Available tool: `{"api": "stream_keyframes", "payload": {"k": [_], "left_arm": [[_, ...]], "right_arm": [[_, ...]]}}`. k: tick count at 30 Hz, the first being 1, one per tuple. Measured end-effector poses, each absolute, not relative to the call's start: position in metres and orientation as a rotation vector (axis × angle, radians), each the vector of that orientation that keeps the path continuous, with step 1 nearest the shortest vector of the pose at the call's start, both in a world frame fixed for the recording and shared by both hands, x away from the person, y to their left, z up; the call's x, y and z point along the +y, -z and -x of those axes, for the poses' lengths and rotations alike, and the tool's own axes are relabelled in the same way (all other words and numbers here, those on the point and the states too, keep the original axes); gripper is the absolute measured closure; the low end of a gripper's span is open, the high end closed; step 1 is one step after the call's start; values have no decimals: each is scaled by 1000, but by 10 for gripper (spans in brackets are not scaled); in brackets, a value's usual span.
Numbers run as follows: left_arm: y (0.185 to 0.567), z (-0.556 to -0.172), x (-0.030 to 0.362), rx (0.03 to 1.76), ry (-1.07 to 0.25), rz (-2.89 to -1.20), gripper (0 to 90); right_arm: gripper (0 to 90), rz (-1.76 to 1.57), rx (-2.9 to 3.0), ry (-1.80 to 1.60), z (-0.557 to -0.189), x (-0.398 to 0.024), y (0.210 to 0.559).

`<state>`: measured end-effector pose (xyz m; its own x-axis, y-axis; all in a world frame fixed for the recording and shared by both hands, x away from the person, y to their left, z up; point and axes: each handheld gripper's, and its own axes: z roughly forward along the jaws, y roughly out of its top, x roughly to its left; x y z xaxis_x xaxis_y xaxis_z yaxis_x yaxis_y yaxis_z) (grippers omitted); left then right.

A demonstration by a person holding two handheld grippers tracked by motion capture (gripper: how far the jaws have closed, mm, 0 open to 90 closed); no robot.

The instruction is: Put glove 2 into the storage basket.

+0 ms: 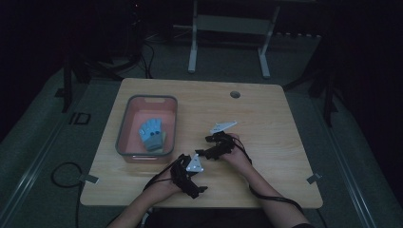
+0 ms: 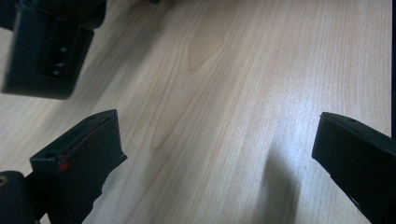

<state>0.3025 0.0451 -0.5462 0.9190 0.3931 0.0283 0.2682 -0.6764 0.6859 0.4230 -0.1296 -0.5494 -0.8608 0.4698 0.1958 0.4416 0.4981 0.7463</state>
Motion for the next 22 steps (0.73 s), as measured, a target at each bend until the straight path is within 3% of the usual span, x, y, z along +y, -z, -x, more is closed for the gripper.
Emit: {"api": "stream_keyframes", "payload": {"k": [22], "left_arm": [[550,-305,52,526,-236,-2296,15]], "right_arm": [[139,-976,2424,-1180,-419,-129,558]]}}
